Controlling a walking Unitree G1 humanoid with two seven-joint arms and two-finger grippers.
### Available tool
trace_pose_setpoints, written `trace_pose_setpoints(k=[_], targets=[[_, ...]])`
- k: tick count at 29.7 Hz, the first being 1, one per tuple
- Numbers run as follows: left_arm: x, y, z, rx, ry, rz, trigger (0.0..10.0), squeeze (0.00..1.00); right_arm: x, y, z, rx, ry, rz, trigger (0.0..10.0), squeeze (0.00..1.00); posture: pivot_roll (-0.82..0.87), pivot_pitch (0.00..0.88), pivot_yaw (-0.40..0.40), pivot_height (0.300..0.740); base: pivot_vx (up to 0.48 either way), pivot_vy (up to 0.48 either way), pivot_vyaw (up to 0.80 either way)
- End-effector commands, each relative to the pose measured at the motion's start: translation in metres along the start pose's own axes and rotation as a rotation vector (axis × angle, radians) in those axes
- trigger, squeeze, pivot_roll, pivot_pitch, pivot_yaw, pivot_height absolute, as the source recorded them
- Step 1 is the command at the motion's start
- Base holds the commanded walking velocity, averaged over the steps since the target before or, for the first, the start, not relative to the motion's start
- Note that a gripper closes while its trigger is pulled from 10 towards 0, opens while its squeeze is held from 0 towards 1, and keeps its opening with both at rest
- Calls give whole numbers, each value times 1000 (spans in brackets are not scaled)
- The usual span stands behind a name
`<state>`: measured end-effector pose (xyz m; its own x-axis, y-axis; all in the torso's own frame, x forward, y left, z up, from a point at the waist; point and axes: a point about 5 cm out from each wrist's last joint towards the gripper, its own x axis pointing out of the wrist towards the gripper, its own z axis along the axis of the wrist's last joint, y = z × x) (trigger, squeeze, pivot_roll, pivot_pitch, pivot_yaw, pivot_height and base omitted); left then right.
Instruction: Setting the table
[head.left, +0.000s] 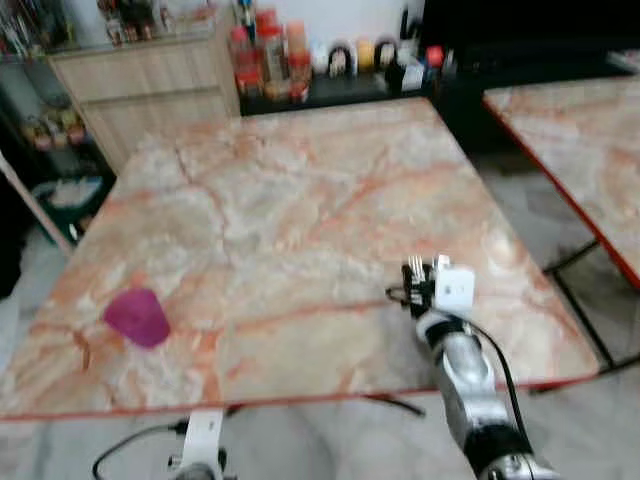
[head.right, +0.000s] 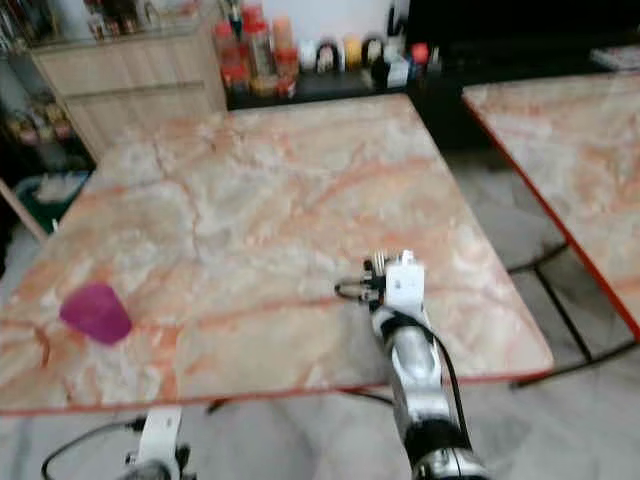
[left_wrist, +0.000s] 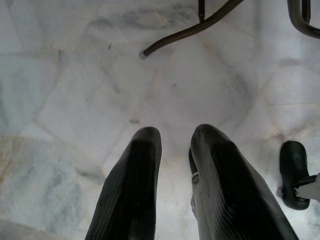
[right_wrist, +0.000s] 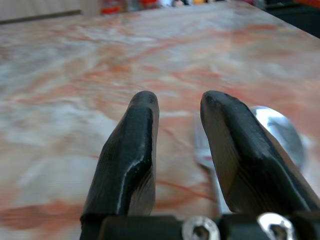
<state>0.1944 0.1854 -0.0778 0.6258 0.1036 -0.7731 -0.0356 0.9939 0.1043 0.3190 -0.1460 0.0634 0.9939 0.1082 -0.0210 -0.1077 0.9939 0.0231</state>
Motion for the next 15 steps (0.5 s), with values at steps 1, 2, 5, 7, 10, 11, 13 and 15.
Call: trace_pose_setpoints(k=[1, 2, 5, 7, 10, 11, 13, 15], targets=[[-2, 10, -7, -7, 20, 23, 10000, 0, -1, 7, 3, -11, -5, 16, 10000, 0, -189, 0, 60, 740, 0, 0, 0], [-2, 10, -9, -6, 23, 23, 10000, 0, -3, 6, 2, -22, 1, 10, 10000, 0, -194, 0, 61, 740, 0, 0, 0], [-2, 10, -11, -3, 30, 22, 10000, 0, -11, 2, 0, -32, 20, -12, 10000, 612, -194, 0, 61, 740, 0, 0, 0], [-2, 10, -11, -3, 31, 21, 10000, 0, -14, 2, 1, -4, 16, -13, 10000, 1000, -201, 0, 64, 740, 0, 0, 0], [-2, 9, -11, -1, 34, 16, 10000, 0, -14, -4, 3, -37, 32, -50, 10000, 1000, -204, 0, 65, 740, 0, 0, 0], [-2, 9, -11, 0, 35, 15, 10000, 0, -13, -8, 4, -51, 52, -73, 10000, 1000, -204, 0, 65, 740, 0, 0, 0], [-2, 9, -11, 0, 35, 14, 10000, 0, -12, -13, 6, -46, 67, -102, 10000, 1000, -204, 0, 65, 740, 0, 0, 0], [-2, 9, -11, 1, 35, 14, 10000, 0, -9, -18, 10, -34, 93, -131, 10000, 0, -207, 0, 66, 740, 0, 0, 0]])
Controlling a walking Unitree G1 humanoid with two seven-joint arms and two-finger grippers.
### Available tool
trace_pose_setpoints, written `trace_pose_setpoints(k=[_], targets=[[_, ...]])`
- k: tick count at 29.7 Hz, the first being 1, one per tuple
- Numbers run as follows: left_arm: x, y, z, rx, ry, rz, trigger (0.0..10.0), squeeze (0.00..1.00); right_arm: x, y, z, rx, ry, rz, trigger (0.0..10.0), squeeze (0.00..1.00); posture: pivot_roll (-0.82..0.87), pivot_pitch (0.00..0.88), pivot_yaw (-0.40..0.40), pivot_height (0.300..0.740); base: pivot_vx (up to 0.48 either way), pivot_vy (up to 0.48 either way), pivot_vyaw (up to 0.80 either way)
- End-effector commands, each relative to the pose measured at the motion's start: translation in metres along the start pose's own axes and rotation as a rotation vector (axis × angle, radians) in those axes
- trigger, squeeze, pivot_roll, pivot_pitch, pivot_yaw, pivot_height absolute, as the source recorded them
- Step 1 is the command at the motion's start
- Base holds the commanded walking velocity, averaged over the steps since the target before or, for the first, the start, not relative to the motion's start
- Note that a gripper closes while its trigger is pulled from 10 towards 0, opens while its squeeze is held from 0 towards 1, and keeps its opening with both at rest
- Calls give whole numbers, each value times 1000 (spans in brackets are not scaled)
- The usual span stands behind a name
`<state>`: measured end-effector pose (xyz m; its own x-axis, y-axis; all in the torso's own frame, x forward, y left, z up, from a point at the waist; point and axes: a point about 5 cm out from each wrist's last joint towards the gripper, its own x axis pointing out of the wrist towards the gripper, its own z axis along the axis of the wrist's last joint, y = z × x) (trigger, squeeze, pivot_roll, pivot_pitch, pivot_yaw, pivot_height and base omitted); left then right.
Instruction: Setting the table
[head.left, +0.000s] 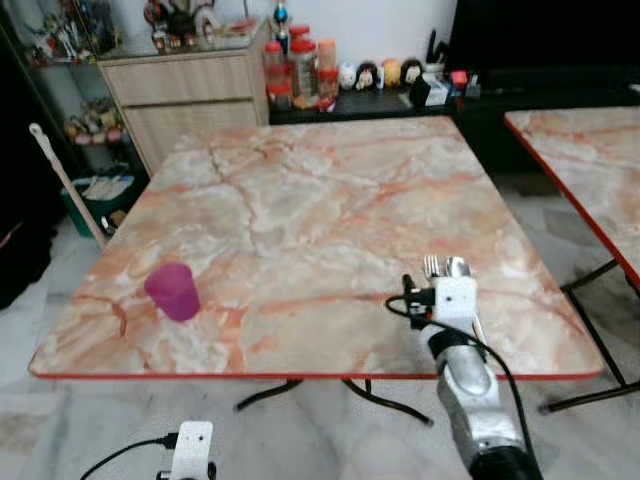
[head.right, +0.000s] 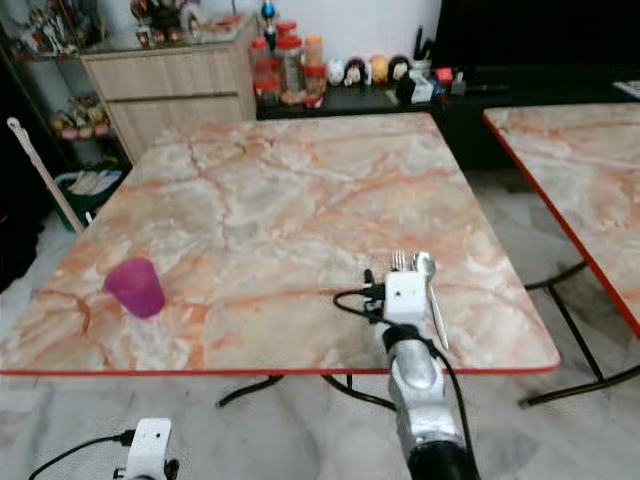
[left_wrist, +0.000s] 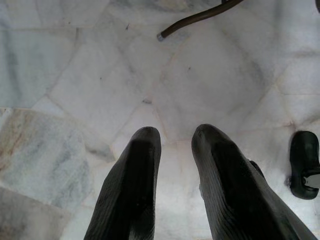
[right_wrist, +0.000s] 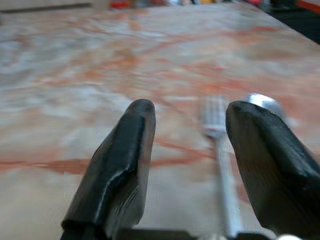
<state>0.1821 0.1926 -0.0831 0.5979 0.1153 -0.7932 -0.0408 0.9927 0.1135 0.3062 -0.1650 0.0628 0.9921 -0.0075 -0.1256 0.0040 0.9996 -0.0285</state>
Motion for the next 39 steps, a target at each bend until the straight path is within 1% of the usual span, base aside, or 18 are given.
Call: trace_pose_setpoints(k=[1, 3, 5, 7, 8, 9, 12, 13, 14, 16, 17, 22, 25, 29, 30, 32, 34, 39], targets=[[1, 2, 2, 0, 1, 3, 10000, 0, 8, -4, 16, 4, -4, -32, 10000, 0, -214, 0, 70, 740, 0, 0, 0], [1, 2, 2, 2, 1, 2, 10000, 0, 10, -6, 20, 2, -8, -34, 10000, 0, -214, 0, 70, 740, 0, 0, 0], [0, 2, 1, 5, 3, -2, 10000, 0, 16, -12, 30, -6, 11, -66, 10000, 0, -215, 0, 68, 740, 0, 0, 0], [0, 1, 1, 7, 4, -4, 10000, 0, 18, -13, 32, 5, 22, -66, 10000, 0, -219, 0, 68, 740, 0, 0, 0], [0, 1, 1, 9, 5, -6, 10000, 0, 20, -11, 34, 44, 37, -45, 10000, 0, -219, 0, 68, 740, 0, 0, 0], [0, 1, 0, 11, 5, -6, 10000, 0, 21, -10, 35, 50, 43, -35, 10000, 0, -219, 0, 68, 740, 0, 0, 0], [0, 1, 0, 25, 3, -9, 10000, 0, 22, -3, 36, 23, 50, 9, 10000, 0, -225, 0, 70, 740, 0, 0, 0], [0, 1, 1, 28, -2, -4, 10000, 0, 22, 3, 35, 18, 60, 45, 10000, 0, -225, 0, 70, 740, 0, 0, 0], [0, 1, 1, 22, -6, 1, 10000, 0, 22, 10, 31, 35, 84, 79, 10000, 0, -227, 0, 70, 740, 0, 0, 0], [0, 1, 1, 21, -6, 2, 10000, 0, 21, 12, 29, 41, 96, 96, 10000, 0, -231, 0, 73, 740, 0, 0, 0], [0, 1, 1, 28, -4, -3, 10000, 0, 20, 18, 25, 40, 110, 117, 10000, 0, -231, 0, 73, 740, 0, 0, 0], [1, 1, 5, 28, -9, -5, 10000, 0, 18, 23, 18, 39, 140, 119, 10000, 0, -224, 0, 68, 740, 0, 0, 0], [1, 1, 5, 28, -9, -6, 10000, 0, 16, 19, 8, 43, 180, 76, 10000, 0, -227, 0, 68, 740, 0, 0, 0], [1, 1, 4, 25, -6, -5, 10000, 0, 16, 16, 6, 45, 182, 75, 10000, 0, -227, 0, 67, 740, 0, 0, 0], [1, 1, 4, 22, -5, -5, 10000, 0, 17, 9, 8, 44, 179, 56, 10000, 0, -224, 0, 65, 740, 0, 0, 0], [1, 1, 4, 21, -5, -4, 10000, 0, 17, 6, 9, 40, 177, 47, 10000, 0, -223, 0, 65, 740, 0, 0, 0], [1, 1, 4, 18, -5, -3, 10000, 0, 19, -5, 13, 31, 169, 21, 10000, 0, -223, 0, 65, 740, 0, 0, 0], [1, 1, 5, 14, -6, -2, 10000, 0, 22, -15, 19, 25, 152, -5, 10000, 0, -220, 0, 61, 740, 0, 0, 0]])
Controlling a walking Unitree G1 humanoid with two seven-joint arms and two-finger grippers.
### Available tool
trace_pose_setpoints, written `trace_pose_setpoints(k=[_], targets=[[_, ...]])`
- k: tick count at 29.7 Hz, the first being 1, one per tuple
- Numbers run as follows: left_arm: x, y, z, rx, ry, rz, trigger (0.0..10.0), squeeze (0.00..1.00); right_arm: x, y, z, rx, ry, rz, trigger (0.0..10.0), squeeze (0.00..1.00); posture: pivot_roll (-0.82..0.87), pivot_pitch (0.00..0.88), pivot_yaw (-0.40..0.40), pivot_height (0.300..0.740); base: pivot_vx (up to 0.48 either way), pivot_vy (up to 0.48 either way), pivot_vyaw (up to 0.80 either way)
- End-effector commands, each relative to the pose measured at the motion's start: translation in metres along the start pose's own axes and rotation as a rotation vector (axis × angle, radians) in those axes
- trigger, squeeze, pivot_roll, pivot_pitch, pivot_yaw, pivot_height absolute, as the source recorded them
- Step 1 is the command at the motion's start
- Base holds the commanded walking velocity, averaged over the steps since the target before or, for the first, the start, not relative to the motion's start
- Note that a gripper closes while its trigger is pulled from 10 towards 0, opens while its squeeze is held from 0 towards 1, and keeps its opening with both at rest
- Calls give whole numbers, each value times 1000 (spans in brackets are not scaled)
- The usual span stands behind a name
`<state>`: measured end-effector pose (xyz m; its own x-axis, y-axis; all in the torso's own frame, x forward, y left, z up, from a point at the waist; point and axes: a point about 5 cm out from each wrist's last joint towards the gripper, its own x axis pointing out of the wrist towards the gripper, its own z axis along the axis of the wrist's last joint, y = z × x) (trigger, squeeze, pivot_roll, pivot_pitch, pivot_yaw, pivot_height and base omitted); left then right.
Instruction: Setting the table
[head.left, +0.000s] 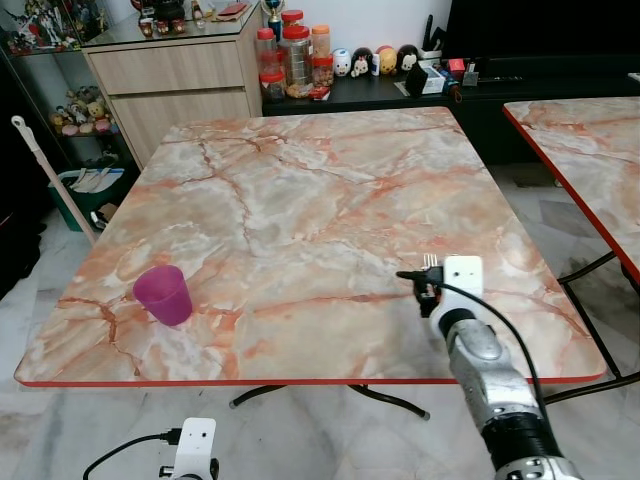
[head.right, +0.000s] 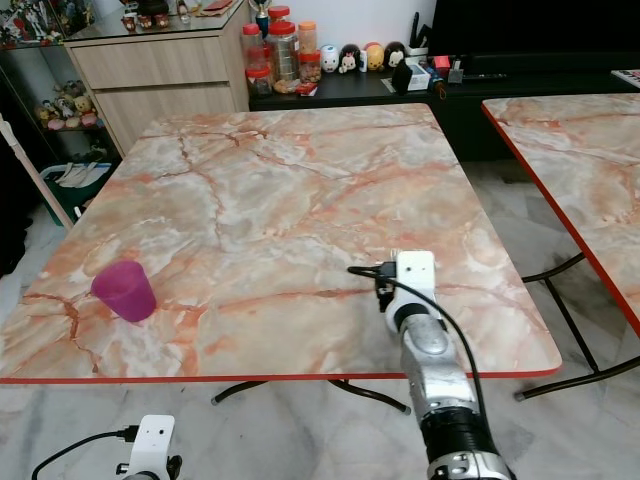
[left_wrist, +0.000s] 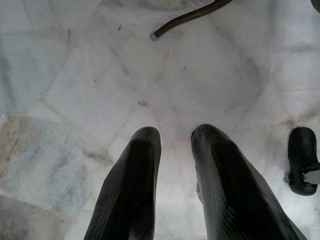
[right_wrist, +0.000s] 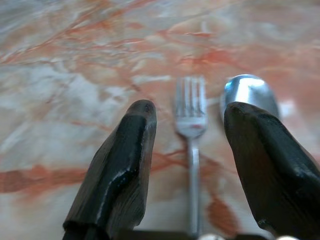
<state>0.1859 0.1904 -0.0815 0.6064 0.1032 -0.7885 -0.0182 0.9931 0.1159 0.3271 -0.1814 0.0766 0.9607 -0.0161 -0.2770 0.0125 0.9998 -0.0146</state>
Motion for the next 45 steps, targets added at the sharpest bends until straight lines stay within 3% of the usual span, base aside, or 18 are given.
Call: trace_pose_setpoints(k=[1, 7, 10, 19, 45], targets=[[0, 3, 1, -6, 5, 10, 10000, 0, 2, 1, 2, 9, 1, -3, 10000, 0, -220, 0, 61, 740, 0, 0, 0], [0, 3, 1, -7, 4, 9, 10000, 0, 1, -1, -4, 14, 19, -10, 10000, 0, -215, 0, 61, 740, 0, 0, 0], [0, 3, 1, -5, 5, 9, 10000, 0, 1, 12, -16, 9, 62, 37, 10000, 0, -218, 0, 65, 740, 0, 0, 0], [0, 3, -1, -5, 13, 11, 10000, 0, 3, 18, -21, 15, 80, 35, 10000, 0, -203, 0, 63, 740, 0, 0, 0], [0, 5, -3, -13, 16, 13, 10000, 0, 6, 14, -5, 28, 16, -2, 10000, 0, -201, 0, 64, 740, 0, 0, 0]])
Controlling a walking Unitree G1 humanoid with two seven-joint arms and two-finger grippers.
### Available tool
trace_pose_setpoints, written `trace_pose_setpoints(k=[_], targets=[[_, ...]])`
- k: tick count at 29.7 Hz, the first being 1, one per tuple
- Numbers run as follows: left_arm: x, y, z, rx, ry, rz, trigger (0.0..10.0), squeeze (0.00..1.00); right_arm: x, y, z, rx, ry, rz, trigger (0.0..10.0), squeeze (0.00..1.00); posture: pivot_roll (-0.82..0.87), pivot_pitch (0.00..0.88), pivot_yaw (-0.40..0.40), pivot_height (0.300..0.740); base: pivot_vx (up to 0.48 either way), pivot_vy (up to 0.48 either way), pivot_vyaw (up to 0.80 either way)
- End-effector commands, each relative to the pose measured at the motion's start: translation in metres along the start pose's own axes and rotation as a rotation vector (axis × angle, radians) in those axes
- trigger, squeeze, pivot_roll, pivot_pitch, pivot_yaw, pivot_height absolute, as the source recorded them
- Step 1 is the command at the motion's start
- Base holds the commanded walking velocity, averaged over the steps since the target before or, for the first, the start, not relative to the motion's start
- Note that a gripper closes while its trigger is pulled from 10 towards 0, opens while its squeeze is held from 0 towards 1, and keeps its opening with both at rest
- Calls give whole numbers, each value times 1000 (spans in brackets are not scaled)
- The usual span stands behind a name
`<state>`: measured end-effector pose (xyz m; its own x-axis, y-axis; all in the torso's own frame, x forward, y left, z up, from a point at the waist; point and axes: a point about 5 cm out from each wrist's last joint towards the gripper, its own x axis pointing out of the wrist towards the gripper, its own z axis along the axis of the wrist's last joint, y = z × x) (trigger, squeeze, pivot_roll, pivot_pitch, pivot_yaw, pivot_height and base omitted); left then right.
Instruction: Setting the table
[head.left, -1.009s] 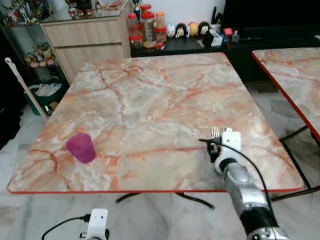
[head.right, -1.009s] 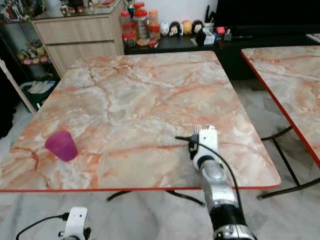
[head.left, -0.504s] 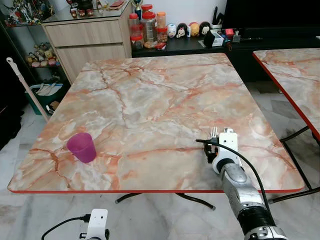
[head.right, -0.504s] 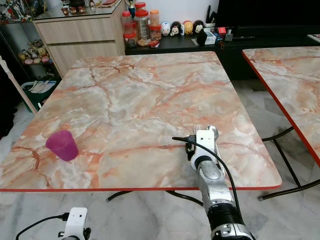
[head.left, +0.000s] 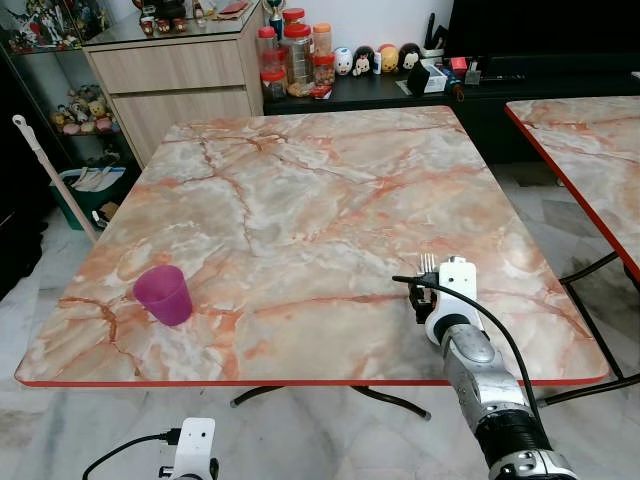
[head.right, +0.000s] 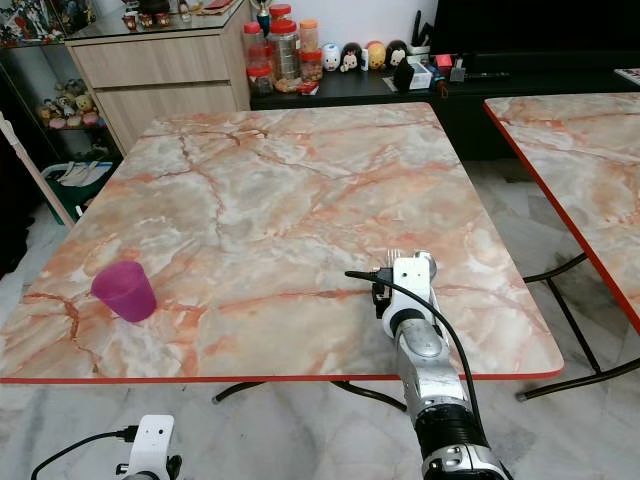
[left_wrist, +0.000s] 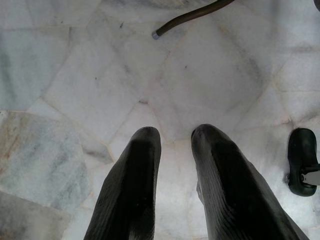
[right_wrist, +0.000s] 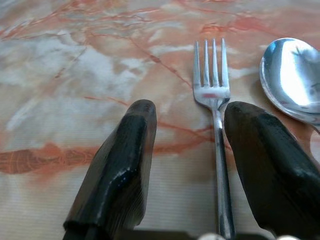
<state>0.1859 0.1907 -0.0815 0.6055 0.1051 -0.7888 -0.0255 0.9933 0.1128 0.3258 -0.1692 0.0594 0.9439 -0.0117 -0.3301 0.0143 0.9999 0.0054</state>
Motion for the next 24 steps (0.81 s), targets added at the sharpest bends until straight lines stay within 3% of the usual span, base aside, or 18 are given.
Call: trace_pose_setpoints(k=[1, 24], targets=[[0, 5, -3, -6, 16, 11, 10000, 0, 2, 0, 13, 10, -41, -12, 10000, 0, -202, 0, 66, 740, 0, 0, 0], [-1, 3, -7, 13, 39, -23, 10000, 0, 3, 1, 2, -9, 24, -29, 10000, 0, -203, 0, 68, 740, 0, 0, 0]])
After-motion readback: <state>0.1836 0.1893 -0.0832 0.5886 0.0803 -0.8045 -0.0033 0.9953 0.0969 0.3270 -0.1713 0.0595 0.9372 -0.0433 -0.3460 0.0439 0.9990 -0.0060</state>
